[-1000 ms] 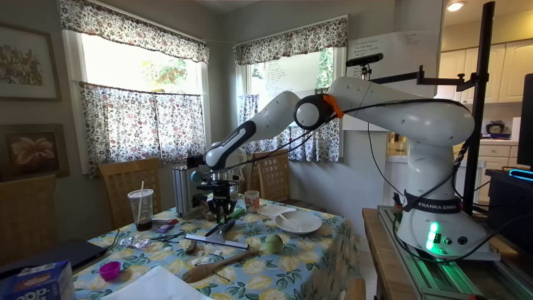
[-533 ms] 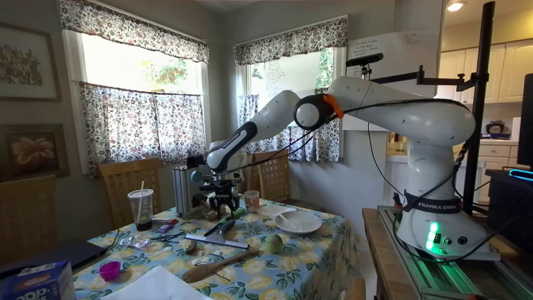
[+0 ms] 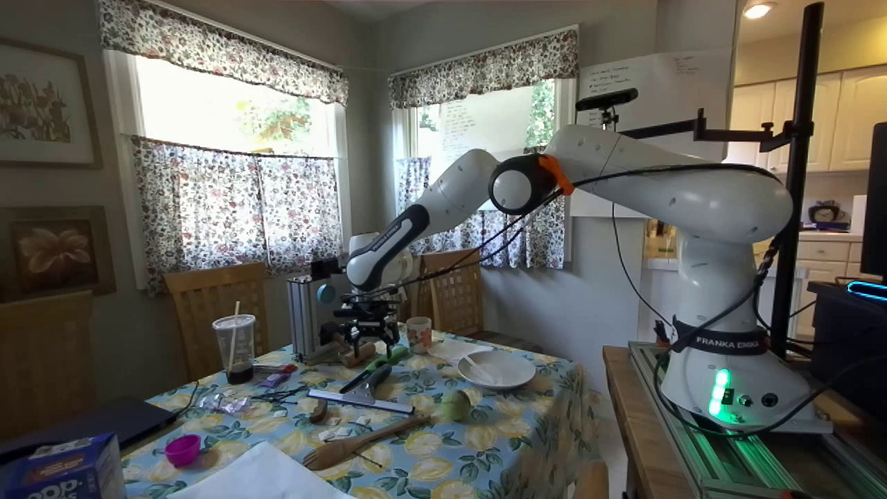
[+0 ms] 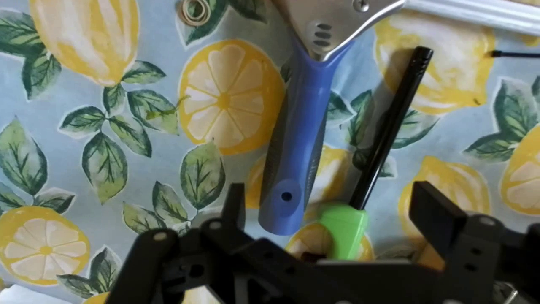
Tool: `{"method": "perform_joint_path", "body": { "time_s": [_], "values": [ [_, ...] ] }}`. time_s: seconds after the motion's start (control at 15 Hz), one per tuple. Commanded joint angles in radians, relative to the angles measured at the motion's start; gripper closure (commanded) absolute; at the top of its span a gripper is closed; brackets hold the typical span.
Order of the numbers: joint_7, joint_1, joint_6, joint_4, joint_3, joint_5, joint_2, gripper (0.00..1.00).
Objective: Move the window wiper to the left
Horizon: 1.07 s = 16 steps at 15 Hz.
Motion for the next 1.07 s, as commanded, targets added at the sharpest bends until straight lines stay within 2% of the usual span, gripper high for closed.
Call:
{"method": "perform_joint_path", "body": {
  "time_s": [0.0, 0.27, 0.67, 0.8, 1.0],
  "values": [
    [0.012, 0.026, 0.047, -0.087, -0.018, -0.023, -0.050, 0.00],
    [0.028, 0.048, 0.045, -0.152, -0.038, -0.027, -0.136, 0.00],
    [0.039, 0.048, -0.022, -0.201, -0.037, -0.019, -0.226, 0.00],
    [0.027, 0.033, -0.096, -0.210, -0.018, -0.004, -0.247, 0.00],
    [0.013, 0.023, -0.083, -0.213, -0.015, -0.004, -0.226, 0.00]
  ]
}}
